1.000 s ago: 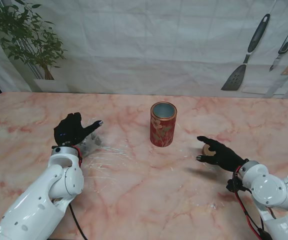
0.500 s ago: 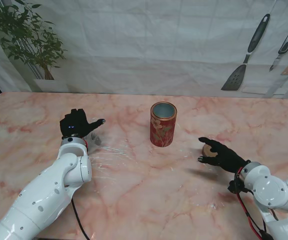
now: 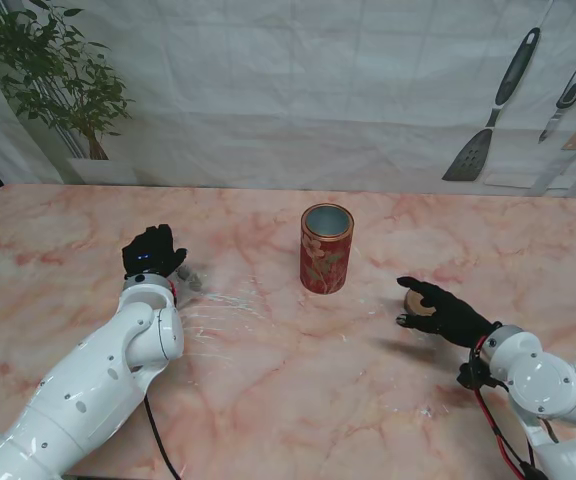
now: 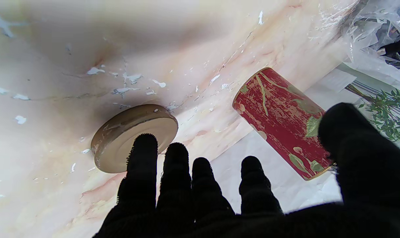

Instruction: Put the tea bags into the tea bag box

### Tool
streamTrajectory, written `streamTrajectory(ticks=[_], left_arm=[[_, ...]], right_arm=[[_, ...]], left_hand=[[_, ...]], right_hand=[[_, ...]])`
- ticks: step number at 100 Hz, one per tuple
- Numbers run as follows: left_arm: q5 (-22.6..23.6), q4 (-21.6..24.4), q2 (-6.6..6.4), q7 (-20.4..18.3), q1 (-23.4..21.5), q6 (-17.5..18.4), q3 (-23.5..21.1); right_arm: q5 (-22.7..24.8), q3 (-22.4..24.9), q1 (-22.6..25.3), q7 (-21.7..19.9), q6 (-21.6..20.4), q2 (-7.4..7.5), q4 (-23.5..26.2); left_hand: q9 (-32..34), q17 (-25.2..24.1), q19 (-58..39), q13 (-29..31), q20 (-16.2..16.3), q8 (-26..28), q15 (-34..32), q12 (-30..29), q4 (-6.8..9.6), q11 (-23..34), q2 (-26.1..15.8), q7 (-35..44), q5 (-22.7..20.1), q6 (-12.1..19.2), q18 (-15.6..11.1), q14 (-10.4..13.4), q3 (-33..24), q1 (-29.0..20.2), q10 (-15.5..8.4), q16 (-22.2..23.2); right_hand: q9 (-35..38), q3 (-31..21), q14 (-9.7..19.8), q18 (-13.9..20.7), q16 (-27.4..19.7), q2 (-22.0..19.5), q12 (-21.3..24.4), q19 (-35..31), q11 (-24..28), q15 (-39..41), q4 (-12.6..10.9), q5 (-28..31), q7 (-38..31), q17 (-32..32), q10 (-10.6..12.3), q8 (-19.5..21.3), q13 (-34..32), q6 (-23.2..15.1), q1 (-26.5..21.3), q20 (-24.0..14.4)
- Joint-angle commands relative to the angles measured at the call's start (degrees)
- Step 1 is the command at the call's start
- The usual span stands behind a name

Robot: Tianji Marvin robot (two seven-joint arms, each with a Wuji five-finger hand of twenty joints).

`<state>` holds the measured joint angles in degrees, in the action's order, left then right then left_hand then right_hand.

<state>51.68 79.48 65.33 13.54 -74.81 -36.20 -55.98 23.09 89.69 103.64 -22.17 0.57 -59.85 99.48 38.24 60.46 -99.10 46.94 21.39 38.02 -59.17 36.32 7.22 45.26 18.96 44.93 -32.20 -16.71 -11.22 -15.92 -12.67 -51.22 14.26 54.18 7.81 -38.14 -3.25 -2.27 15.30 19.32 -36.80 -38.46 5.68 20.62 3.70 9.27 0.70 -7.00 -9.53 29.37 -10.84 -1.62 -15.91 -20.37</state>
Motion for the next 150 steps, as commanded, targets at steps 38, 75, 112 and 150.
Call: streamTrajectory(ticks=[38, 75, 112, 150], left_arm=[[-8.05, 2.09, 2.89, 4.08, -2.86, -0.9, -3.17], [-12.76, 6.43, 3.48, 3.15, -5.41, -0.91, -5.34], [-16.04, 4.54, 5.59, 9.8, -5.6, 0.26, -6.15], [-16.42, 10.17, 5.41, 9.03, -8.54, 1.01, -5.54]], right_arm=[[0.41, -0.64, -0.56, -1.42, -0.07, 0.23, 0.19], [0.18, -0.99, -1.32, -2.4, -0.33, 0.44, -0.01], [0.63, -1.47, -2.42, -4.14, -0.6, 0.85, -0.33], [-3.63, -3.52, -7.61, -8.48, -6.55, 1.8, -3.77]], left_hand=[[12.2, 1.9, -10.51, 8.92, 0.96, -5.5, -8.29, 3.03, -0.23, -2.7, 0.97, 16.03, -2.23, 5.58, -8.43, -1.09, -19.54, -9.55, -4.95, -4.1], [12.53, 3.08, -16.72, 21.67, 5.67, 7.96, -21.6, 10.98, -6.51, 21.27, -13.43, 18.93, 0.6, 0.06, -12.71, 6.81, 7.29, -21.58, -10.22, -3.27], [29.91, 4.25, -20.88, 26.0, 15.36, 21.93, -32.57, 9.47, -8.05, 29.63, -24.77, 36.83, -17.82, 3.94, -11.09, 5.74, 14.67, -7.81, -17.71, -11.14], [33.04, 4.25, -20.88, 25.87, 17.29, 19.35, -33.28, 6.85, -7.39, 26.84, -21.58, 36.2, -21.43, 3.9, -9.14, 2.44, 14.12, -8.56, -15.66, -13.3]], right_hand=[[-1.63, 2.27, 1.88, 1.91, 0.5, -1.61, -1.25, 0.8, -0.72, -0.9, -0.25, -1.6, -0.68, -0.13, 0.95, 3.19, 1.25, -0.48, 0.09, -1.29], [-1.45, 2.85, 1.97, 1.88, 0.63, -2.03, -1.07, 0.69, -0.11, -0.88, -0.36, -2.07, -1.86, -0.25, 1.02, 6.83, 1.01, -0.41, -0.25, -1.58], [-1.31, 3.05, 1.99, 1.96, 0.67, -2.33, -0.33, 0.52, 0.54, -0.95, -0.39, -2.47, -2.74, -0.33, 1.06, 9.74, 0.85, -0.34, -0.31, -1.78], [1.15, 1.33, 2.69, 1.23, 2.5, -1.63, 4.34, -2.66, 14.72, 1.22, -0.26, 4.7, -8.06, -2.5, 2.92, 12.46, -4.33, -1.5, -0.58, -3.14]])
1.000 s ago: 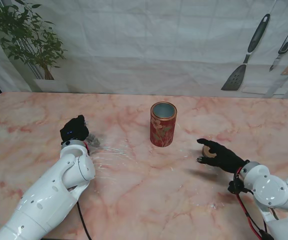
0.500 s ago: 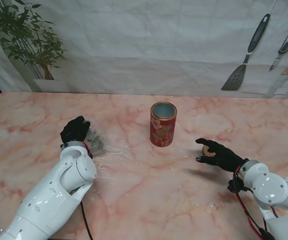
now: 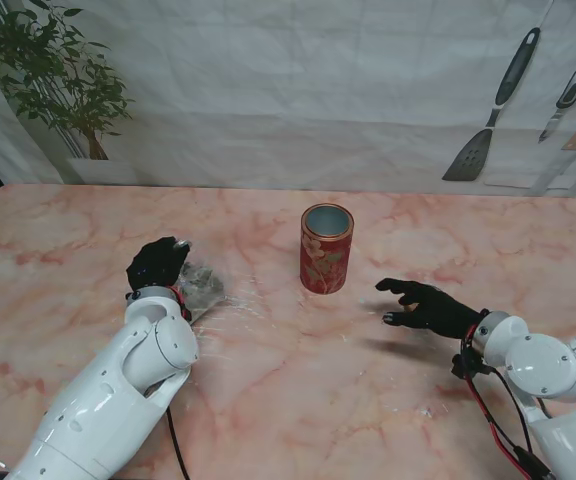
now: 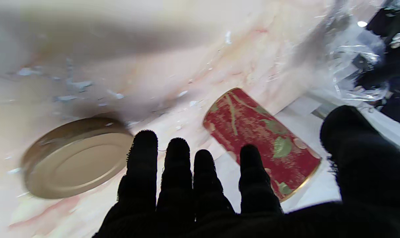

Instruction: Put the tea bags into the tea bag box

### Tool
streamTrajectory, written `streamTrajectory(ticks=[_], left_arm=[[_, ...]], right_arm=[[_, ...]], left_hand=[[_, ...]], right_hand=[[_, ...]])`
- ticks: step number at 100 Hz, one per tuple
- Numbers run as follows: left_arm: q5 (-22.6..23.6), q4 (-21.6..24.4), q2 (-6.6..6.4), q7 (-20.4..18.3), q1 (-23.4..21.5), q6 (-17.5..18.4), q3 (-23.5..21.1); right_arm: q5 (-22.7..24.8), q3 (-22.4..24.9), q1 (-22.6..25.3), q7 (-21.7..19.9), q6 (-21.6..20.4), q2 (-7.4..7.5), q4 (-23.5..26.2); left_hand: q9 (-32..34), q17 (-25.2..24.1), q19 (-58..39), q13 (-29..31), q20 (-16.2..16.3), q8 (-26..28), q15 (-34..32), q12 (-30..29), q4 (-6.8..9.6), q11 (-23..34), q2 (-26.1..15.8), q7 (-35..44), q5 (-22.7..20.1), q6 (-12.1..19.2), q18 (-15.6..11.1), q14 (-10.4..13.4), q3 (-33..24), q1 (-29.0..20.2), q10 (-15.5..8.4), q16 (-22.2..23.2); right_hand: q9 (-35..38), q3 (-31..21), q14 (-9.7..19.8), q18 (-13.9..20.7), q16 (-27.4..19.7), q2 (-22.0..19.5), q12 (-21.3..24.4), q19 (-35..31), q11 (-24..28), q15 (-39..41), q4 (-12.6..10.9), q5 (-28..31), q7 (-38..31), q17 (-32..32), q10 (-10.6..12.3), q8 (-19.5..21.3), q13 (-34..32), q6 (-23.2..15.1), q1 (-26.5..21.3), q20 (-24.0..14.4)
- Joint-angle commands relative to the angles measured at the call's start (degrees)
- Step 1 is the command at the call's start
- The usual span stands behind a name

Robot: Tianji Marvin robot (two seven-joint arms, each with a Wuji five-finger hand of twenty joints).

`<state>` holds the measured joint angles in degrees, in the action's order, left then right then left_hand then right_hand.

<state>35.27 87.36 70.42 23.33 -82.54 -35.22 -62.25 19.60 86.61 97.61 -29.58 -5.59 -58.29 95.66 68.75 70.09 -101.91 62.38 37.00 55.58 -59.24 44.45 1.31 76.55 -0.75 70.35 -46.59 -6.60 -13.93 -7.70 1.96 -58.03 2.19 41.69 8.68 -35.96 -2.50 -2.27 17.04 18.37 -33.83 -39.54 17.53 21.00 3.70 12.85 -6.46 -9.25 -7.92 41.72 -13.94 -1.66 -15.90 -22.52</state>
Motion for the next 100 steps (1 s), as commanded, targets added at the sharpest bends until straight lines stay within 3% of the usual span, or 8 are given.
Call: streamTrajectory(ticks=[1, 12, 35, 55, 89, 100], left_arm=[[0.07, 2.55, 0.3, -0.84, -0.91, -0.04, 0.82], [1.15, 4.81, 0.18, -1.18, -1.76, -0.72, 1.95], [0.44, 7.18, 0.78, -0.02, -2.66, 0.18, 4.83], [-0.48, 8.06, 1.84, 2.57, -2.7, 0.94, 7.18], [-2.11, 9.42, 3.34, 6.27, -3.52, 2.84, 10.35], [-1.98, 9.21, 3.56, 7.17, -3.73, 3.73, 11.48]], right_arm=[[-0.32, -0.54, -1.85, -1.25, -0.57, 0.28, -0.06], [-2.12, -1.72, -4.47, -2.48, -1.74, 0.49, -1.04], [-3.59, -4.53, -8.17, -3.82, -3.76, 0.8, -0.89], [-4.34, -8.17, -11.03, -5.4, -6.48, 1.26, -1.06], [-5.76, -14.5, -14.5, -3.71, -11.3, 1.08, -4.12], [-5.36, -16.06, -15.31, -2.68, -12.36, 0.95, -4.7]], left_hand=[[2.55, -5.38, -18.07, 10.43, 1.69, 1.77, -33.2, -1.32, -1.46, -4.48, -1.84, 10.75, -7.05, -6.23, -6.42, -5.8, -0.54, -1.82, -3.56, -0.82], [2.57, -5.4, -18.07, 10.41, 1.73, 1.28, -33.05, -1.88, -1.31, -5.05, -1.34, 10.2, -7.3, -6.59, -6.18, -6.12, -0.62, -2.19, -3.05, -1.08], [2.49, -5.42, -18.07, 10.42, 1.66, 0.46, -32.8, -2.83, -0.95, -5.75, -0.87, 9.09, -7.41, -7.18, -5.86, -6.61, -0.76, -2.71, -1.93, -1.52], [2.76, -5.42, -18.07, 10.42, 1.65, 0.24, -33.06, -3.28, -0.76, -5.73, -0.63, 8.84, -7.46, -7.38, -5.86, -6.49, -0.82, -2.97, -1.91, -1.61], [2.58, -5.41, -18.07, 10.4, 1.71, -0.14, -33.19, -3.81, -0.45, -5.78, -0.29, 8.11, -7.36, -7.96, -5.9, -6.66, -0.85, -3.37, -1.31, -1.84], [2.55, -5.42, -18.07, 10.38, 1.73, -0.3, -33.19, -3.99, -0.34, -5.81, -0.22, 7.74, -7.41, -8.32, -5.81, -6.85, -0.85, -3.46, -1.02, -1.92]], right_hand=[[0.27, -1.05, 1.95, 1.26, 0.84, -0.61, 1.63, -1.73, 3.44, 0.96, -0.24, 1.16, -1.19, -0.29, 1.37, 0.02, -1.37, -1.49, -0.53, -1.02], [0.7, -3.07, 2.27, 1.34, 1.46, 0.05, 4.74, -2.92, 8.57, 1.92, 0.17, 1.6, -5.01, -0.73, 1.96, -2.12, -2.8, -1.75, -0.55, -0.89], [0.7, -6.66, 2.89, 0.96, 3.73, 1.42, 2.93, -5.6, 20.15, 5.98, 0.67, 2.07, -15.9, -1.31, 3.69, -7.28, -5.46, -3.62, -0.28, -1.05], [0.33, -7.67, 3.67, 1.34, 7.61, 1.4, -2.47, -7.44, 28.16, 13.2, 0.88, 1.67, -24.01, -1.25, 5.23, -12.98, -5.47, -4.94, -0.85, -1.33], [-0.02, -8.2, 4.2, 1.47, 10.8, 1.26, -8.88, -8.61, 33.52, 19.94, 0.96, 1.83, -27.27, -0.89, 6.75, -15.81, -4.61, -6.14, -1.74, -1.38], [-0.44, -9.04, 4.66, 1.49, 13.61, 1.45, -14.87, -9.33, 38.34, 25.57, 1.16, 2.7, -27.75, -0.9, 8.59, -17.29, -4.12, -6.8, -2.29, -1.53]])
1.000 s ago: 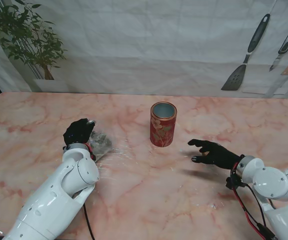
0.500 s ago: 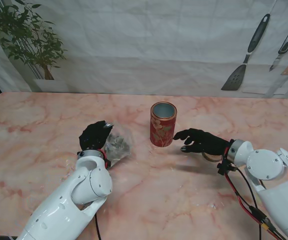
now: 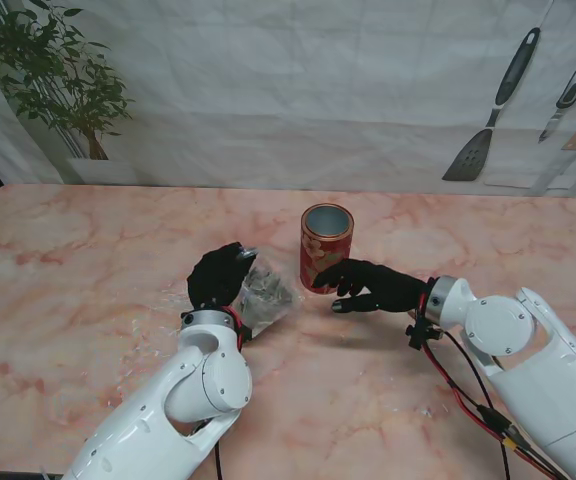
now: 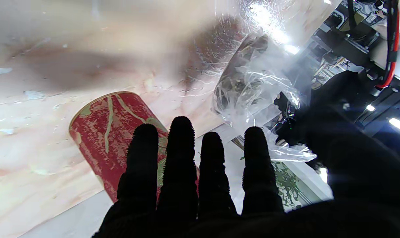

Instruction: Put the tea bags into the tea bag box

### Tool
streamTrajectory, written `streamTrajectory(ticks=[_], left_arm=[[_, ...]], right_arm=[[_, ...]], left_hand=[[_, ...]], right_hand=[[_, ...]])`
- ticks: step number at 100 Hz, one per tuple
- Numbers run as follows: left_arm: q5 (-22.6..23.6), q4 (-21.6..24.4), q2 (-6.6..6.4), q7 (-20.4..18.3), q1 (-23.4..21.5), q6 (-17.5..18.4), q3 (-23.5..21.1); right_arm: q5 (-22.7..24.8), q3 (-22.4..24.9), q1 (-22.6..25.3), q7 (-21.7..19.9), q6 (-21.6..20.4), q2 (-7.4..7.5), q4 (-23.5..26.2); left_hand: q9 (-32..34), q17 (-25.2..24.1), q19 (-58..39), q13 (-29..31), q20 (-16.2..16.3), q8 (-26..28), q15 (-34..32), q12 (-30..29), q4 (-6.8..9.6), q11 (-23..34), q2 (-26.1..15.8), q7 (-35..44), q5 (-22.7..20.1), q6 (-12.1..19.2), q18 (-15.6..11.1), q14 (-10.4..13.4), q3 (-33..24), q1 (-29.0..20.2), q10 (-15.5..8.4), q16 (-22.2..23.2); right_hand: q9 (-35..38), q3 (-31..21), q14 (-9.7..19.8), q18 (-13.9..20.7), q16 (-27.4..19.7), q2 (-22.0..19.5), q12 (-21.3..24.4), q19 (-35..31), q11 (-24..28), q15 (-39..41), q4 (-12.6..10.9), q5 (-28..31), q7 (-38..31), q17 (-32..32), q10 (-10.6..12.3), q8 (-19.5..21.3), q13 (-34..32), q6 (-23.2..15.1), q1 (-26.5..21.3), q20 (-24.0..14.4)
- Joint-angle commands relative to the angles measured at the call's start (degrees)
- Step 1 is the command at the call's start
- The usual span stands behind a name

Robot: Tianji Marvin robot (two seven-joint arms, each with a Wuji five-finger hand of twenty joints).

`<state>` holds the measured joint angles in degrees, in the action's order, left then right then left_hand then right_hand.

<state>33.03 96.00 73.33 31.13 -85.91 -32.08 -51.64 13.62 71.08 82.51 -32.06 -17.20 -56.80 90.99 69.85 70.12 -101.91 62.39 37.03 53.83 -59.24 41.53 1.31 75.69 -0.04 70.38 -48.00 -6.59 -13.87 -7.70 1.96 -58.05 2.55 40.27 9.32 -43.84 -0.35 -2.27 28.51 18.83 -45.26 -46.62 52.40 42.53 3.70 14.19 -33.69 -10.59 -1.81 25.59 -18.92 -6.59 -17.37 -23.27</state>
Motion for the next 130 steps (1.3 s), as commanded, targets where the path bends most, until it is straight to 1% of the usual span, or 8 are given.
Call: streamTrajectory(ticks=[1, 8, 14, 30, 41, 68, 100, 130], left_arm=[[0.33, 0.52, 0.68, -0.53, -0.35, 0.63, 0.98], [0.53, 0.13, 0.88, 0.13, -0.29, 1.07, 1.7], [0.16, 0.01, 0.98, 0.37, -0.41, 2.01, 2.17], [-0.65, -0.22, 1.01, 0.93, -1.17, 5.16, 3.23], [-1.4, 0.17, 0.7, 0.79, -2.2, 8.49, 3.48], [-1.62, 2.39, -0.7, -1.41, -4.54, 14.37, 3.33], [-2.2, 2.9, -0.77, -1.01, -5.07, 17.69, 3.53], [-1.54, 3.02, -0.81, -0.37, -5.22, 19.63, 4.35]], right_arm=[[0.7, -0.66, -0.28, -0.11, -0.82, -0.55, -0.06], [0.99, -1.46, -0.77, 0.59, -1.48, -0.66, -0.4], [1.07, -1.99, -1.0, 1.43, -1.76, -0.83, -0.59], [2.08, -3.59, -2.37, 2.24, -1.46, -1.03, -1.33], [1.96, -4.64, -3.39, 2.11, -0.41, -1.13, -2.25], [2.57, -5.59, -4.42, 0.6, 4.9, -1.13, -2.25], [3.1, -6.11, -4.7, -1.52, 8.92, -0.82, -0.84], [3.18, -7.08, -4.19, -1.29, 14.87, -1.11, 0.97]], left_hand=[[1.45, -5.45, -18.07, 10.38, 1.69, 1.45, -33.19, -1.08, -0.33, -4.95, -0.9, 7.7, -6.0, -8.33, -5.86, -6.81, -0.86, -3.46, -1.39, -0.51], [1.45, -5.45, -18.07, 10.38, 1.67, 1.45, -33.19, -1.12, -0.3, -4.95, -0.94, 7.7, -6.0, -8.33, -5.86, -6.82, -0.87, -3.46, -1.41, -0.53], [1.45, -5.45, -18.07, 10.38, 1.66, 1.45, -33.2, -1.15, -0.27, -4.94, -0.85, 7.7, -6.0, -8.33, -5.88, -6.75, -0.89, -3.52, -1.41, -0.55], [1.35, -5.45, -18.07, 10.37, 1.63, 1.4, -33.16, -1.24, -0.22, -4.97, -0.88, 7.52, -5.94, -8.5, -5.91, -6.8, -0.87, -3.54, -1.23, -0.6], [1.31, -5.45, -18.07, 10.38, 1.61, 1.4, -33.16, -1.28, -0.19, -4.99, -0.86, 7.51, -5.94, -8.5, -5.9, -6.78, -0.9, -3.62, -1.2, -0.62], [0.97, -5.51, -18.07, 10.37, 1.36, 1.38, -33.08, -1.33, -0.12, -5.03, -0.91, 7.27, -5.76, -8.69, -5.67, -6.91, -0.86, -3.58, -0.96, -0.68], [0.79, -5.52, -18.07, 10.37, 1.11, 1.43, -32.99, -1.37, -0.01, -5.06, -0.92, 7.17, -5.68, -8.75, -5.55, -7.01, -0.93, -3.73, -0.88, -0.72], [0.7, -5.53, -18.07, 10.36, 1.04, 1.48, -32.85, -1.42, 0.05, -5.11, -0.95, 7.09, -5.62, -8.81, -5.45, -7.13, -0.94, -3.78, -0.82, -0.76]], right_hand=[[-1.08, -1.15, 2.52, 1.49, 2.15, 1.0, -3.44, -2.24, 3.47, 4.04, 1.16, 1.36, -0.52, 0.44, 2.49, -1.16, 0.86, -1.87, -0.82, -0.78], [-1.15, -1.7, 2.9, 1.54, 4.55, 1.16, -7.95, -2.97, 6.88, 8.38, 1.27, 2.51, -0.55, 0.41, 4.32, -2.28, 0.98, -2.79, -1.21, -0.94], [-1.1, -2.23, 3.13, 1.57, 5.6, 1.32, -9.55, -3.48, 8.37, 10.27, 1.36, 3.72, -0.79, 0.45, 5.23, -2.74, 0.77, -3.98, -1.79, -1.07], [-1.03, -2.88, 3.34, 1.56, 7.04, 1.23, -10.67, -3.95, 9.66, 12.79, 1.6, 5.55, -0.58, 0.56, 6.14, -4.38, 0.43, -5.88, -2.06, -0.92], [-1.09, -2.92, 3.23, 1.48, 7.85, 1.52, -11.16, -4.28, 10.73, 14.08, 1.69, 6.68, -0.68, 0.75, 6.23, -5.66, 0.41, -6.38, -1.33, -0.88], [0.29, -3.02, 2.35, 0.02, 9.95, 3.92, -11.91, -5.9, 12.7, 17.37, 1.85, 8.17, -2.22, 0.27, 4.66, -7.67, -0.92, -3.16, 2.99, -1.34], [2.73, -3.52, 1.35, -1.52, 11.32, 6.16, -12.35, -7.55, 12.81, 19.16, 2.27, 11.59, -4.56, -0.67, 2.66, -7.4, -2.66, 0.15, 5.04, -1.96], [8.03, 2.16, -0.53, -4.05, 12.88, 7.18, -13.05, -10.22, 12.91, 21.11, 2.74, 19.74, -10.75, -2.45, 0.45, -5.34, -6.19, 3.58, 4.81, -3.07]])
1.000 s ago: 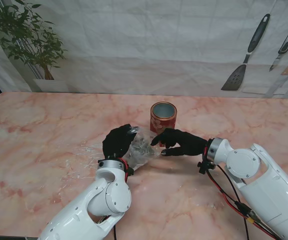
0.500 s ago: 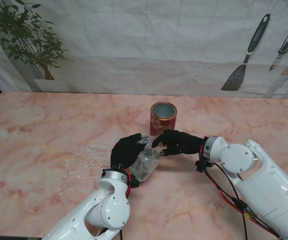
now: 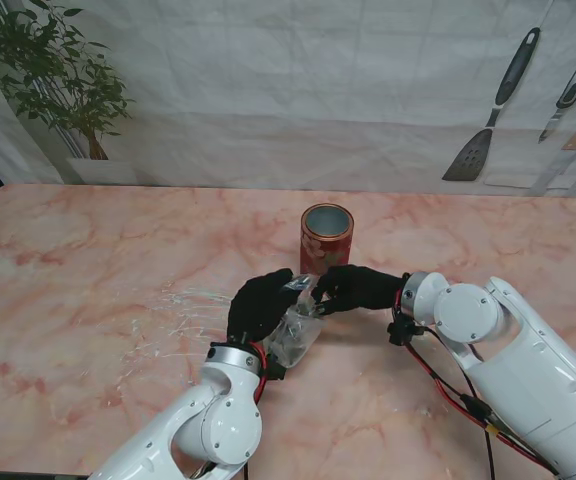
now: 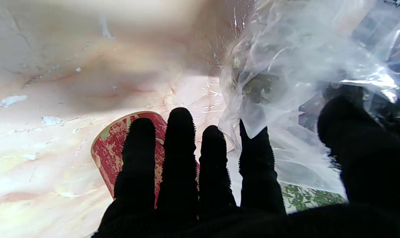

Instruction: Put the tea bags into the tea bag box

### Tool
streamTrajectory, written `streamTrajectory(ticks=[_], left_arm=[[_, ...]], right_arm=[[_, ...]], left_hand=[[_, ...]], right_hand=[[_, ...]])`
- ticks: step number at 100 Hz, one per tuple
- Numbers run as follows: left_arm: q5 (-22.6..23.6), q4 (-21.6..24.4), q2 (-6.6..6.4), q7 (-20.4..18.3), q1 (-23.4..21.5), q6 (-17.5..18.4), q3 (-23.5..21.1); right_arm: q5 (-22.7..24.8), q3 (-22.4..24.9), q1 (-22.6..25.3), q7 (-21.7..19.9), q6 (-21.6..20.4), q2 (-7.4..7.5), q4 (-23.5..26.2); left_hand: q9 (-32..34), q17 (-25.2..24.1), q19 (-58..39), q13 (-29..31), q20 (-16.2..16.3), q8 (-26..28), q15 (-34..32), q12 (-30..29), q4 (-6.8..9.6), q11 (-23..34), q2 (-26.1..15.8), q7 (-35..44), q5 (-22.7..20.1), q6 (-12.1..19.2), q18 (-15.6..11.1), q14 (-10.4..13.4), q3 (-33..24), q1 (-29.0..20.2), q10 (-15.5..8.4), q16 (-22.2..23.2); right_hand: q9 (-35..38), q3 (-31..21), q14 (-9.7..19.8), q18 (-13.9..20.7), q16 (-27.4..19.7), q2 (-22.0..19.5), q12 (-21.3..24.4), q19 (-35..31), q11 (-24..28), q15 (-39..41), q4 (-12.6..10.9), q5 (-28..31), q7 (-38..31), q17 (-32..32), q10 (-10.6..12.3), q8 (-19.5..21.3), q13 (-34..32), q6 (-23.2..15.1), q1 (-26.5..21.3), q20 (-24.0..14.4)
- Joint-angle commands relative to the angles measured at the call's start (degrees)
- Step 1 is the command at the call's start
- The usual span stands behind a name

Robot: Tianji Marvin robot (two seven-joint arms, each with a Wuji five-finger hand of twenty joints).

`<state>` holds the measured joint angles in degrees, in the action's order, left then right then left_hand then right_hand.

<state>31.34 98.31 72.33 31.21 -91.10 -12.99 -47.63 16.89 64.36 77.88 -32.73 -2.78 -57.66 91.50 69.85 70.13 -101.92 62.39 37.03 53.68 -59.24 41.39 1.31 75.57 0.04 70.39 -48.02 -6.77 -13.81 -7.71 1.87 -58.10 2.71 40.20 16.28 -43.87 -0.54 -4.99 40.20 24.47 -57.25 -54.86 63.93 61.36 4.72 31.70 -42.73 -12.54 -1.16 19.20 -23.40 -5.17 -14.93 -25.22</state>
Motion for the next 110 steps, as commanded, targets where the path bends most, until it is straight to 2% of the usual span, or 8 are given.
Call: streamTrajectory(ticks=[1, 25, 38, 42, 45, 53, 76, 110], left_arm=[[0.19, 0.69, 0.18, -0.42, -0.02, 0.59, 0.38], [0.62, 0.32, 0.26, 0.13, 0.38, 2.09, 1.2], [0.73, 0.2, 0.38, 0.59, 0.53, 2.4, 1.35], [0.65, 0.22, 0.42, 0.68, 0.56, 2.35, 1.29], [0.52, 0.24, 0.47, 0.74, 0.57, 2.32, 1.21], [0.21, 0.34, 0.49, 0.72, 0.53, 2.34, 1.02], [-0.13, 0.32, 0.3, -0.31, 0.61, 1.09, 0.33], [-0.54, -0.11, -0.1, -2.91, 1.49, -1.46, -0.21]], right_arm=[[-0.09, -0.4, 0.48, -0.54, 0.7, -0.28, 0.51], [0.78, -1.69, 1.07, 2.49, 5.46, -1.05, 1.36], [1.34, -2.18, 1.47, 4.1, 7.57, -1.42, 1.87], [1.52, -2.24, 1.75, 4.85, 8.14, -1.59, 2.03], [1.64, -2.25, 1.93, 5.36, 8.52, -1.7, 2.12], [1.74, -2.07, 2.74, 7.59, 9.07, -2.19, 2.21], [-0.74, -0.53, 3.48, 7.93, 8.47, -2.44, 2.29], [-3.69, 2.0, 3.91, 5.05, 7.44, -1.98, 3.59]], left_hand=[[0.68, -5.54, -18.06, 10.35, 1.04, 1.62, -32.84, -1.27, 0.06, -5.0, -1.05, 7.08, -5.58, -8.64, -5.5, -7.13, -0.87, -3.75, -0.97, -0.7], [0.58, -5.56, -18.06, 10.35, 0.97, 1.67, -32.74, -1.3, 0.12, -5.03, -1.05, 6.98, -5.44, -8.66, -5.36, -7.23, -0.87, -3.81, -0.89, -0.72], [0.58, -5.57, -18.06, 10.35, 0.86, 1.71, -32.74, -1.33, 0.13, -5.04, -1.0, 6.96, -5.42, -8.65, -5.31, -7.23, -0.84, -3.74, -1.03, -0.71], [0.53, -5.56, -18.06, 10.35, 0.84, 1.72, -32.73, -1.34, 0.14, -5.06, -1.11, 6.95, -5.41, -8.65, -5.32, -7.23, -0.84, -3.7, -1.04, -0.71], [0.55, -5.56, -18.06, 10.35, 0.83, 1.73, -32.73, -1.33, 0.15, -5.04, -1.03, 6.95, -5.41, -8.65, -5.33, -7.23, -0.85, -3.74, -1.03, -0.71], [0.5, -5.56, -18.06, 10.34, 0.8, 1.75, -32.64, -1.34, 0.17, -5.04, -1.02, 6.94, -5.41, -8.65, -5.34, -7.3, -0.87, -3.77, -0.89, -0.74], [0.42, -5.56, -18.06, 10.34, 0.76, 1.79, -32.48, -1.37, 0.21, -5.07, -1.01, 6.87, -5.31, -8.75, -5.35, -7.46, -0.85, -3.7, -0.98, -0.77], [0.26, -5.59, -18.06, 10.35, 0.67, 1.9, -32.45, -1.4, 0.25, -5.13, -1.05, 6.81, -5.28, -8.59, -5.28, -7.48, -0.88, -3.67, -0.94, -0.75]], right_hand=[[1.31, 2.38, -0.41, -1.35, 1.23, 1.56, -1.08, -2.08, 1.43, 2.36, 1.7, 2.59, -1.99, -0.6, -0.24, 1.15, -1.91, 2.26, 2.32, -1.16], [7.73, 4.1, -1.49, -3.17, 1.76, 4.98, -1.37, -4.74, 2.68, 4.18, 1.48, 9.69, -8.19, -3.59, -0.43, 3.27, -6.97, 2.86, -1.74, -1.91], [10.69, -9.09, -1.22, -3.36, 1.37, 10.59, -1.03, -6.67, 3.6, 5.12, 2.29, 12.15, -11.08, -5.25, 0.5, 3.03, -9.66, 2.25, -4.89, -1.41], [12.05, -12.5, -1.3, -3.58, 1.06, 12.61, -0.58, -7.41, 3.82, 5.38, 7.62, 12.47, -15.44, -5.83, 0.7, -6.5, -10.71, 1.43, -7.82, -0.94], [13.31, -13.25, -1.34, -3.54, 0.96, 13.01, -0.36, -7.85, 4.07, 5.63, 9.49, 12.84, -19.4, -6.37, 1.09, -10.81, -11.66, 0.38, -10.13, -0.8], [16.12, -12.91, -1.64, -3.77, 0.74, 10.26, 0.18, -8.57, 4.5, 5.99, 10.17, 16.3, -25.37, -7.22, 1.82, -14.2, -13.47, -1.81, -15.42, -0.66], [12.4, -15.84, -3.46, -4.41, -0.06, 8.0, 0.76, -7.38, 3.65, 3.88, 6.52, 16.02, -29.71, -3.63, 0.01, -6.95, -9.13, 0.74, -17.58, 0.18], [5.49, -16.68, -5.26, -5.06, -5.85, 5.62, 6.99, -4.94, -2.24, -5.91, 5.06, 13.97, -29.98, 0.67, -2.87, 2.56, -2.68, 5.51, -19.3, 1.31]])
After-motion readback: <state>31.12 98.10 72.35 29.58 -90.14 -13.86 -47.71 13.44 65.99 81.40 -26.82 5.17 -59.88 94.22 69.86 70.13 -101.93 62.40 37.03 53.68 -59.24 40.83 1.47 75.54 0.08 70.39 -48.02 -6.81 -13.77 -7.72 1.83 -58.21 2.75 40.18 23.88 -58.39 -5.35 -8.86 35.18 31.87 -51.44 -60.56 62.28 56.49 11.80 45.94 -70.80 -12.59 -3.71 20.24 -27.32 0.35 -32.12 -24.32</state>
